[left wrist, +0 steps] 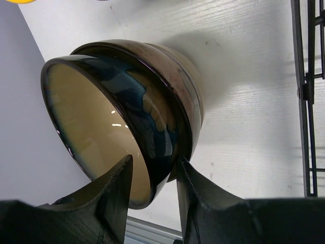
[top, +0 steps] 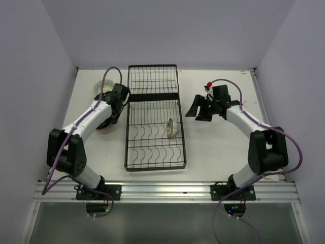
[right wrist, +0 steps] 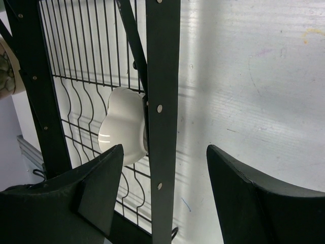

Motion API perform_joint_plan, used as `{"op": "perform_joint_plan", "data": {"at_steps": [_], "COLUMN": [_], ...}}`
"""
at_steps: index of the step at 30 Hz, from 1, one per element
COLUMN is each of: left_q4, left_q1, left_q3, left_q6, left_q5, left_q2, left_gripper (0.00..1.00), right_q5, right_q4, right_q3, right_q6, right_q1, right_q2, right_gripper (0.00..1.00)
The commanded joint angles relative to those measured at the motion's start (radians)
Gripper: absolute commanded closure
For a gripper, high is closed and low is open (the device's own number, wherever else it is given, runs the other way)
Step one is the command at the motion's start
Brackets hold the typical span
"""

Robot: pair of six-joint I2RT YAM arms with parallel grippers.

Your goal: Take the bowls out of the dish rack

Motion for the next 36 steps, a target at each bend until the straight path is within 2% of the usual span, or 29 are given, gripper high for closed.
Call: {"op": "perform_joint_plan", "data": {"at_steps": [1,12,19,25,36], "left_q4": [0.030,-0.024,-0.033,-0.012,0.026], "left_q1": [0.010,0.007,0.003,0.001,0.001], "left_q3": [0.042,0.123,0.145,0.102,0.021], "left_q6": [-0.011,-0.036,-0.076,-0.096,-0.125], "left_q5": [-0.086,-0.098,-0.063,0.026,0.109], "left_q2": [-0.028,-0.028,-0.034,-0.049,-0.074], "left_gripper": [0.57,0.49,0.50,0.67,0.85], "right_q5": [0.021,0.015,0.018,0.014,0.010], "right_q4": [-0.010,0.002,0.004,0.010,0.010], "right_q3": [0.027,0.021,0.019,0.016,0.013], "right_q6": [-0.014,-0.008,-0.008,-0.005,-0.003], "right_q1": [-0.003,-0.002,-0.003,-0.003,-0.002], "right_q2": [0.006,0.014,0.017,0.020,0.020], "right_gripper": [0.29,0.29,0.29,0.30,0.30]}}
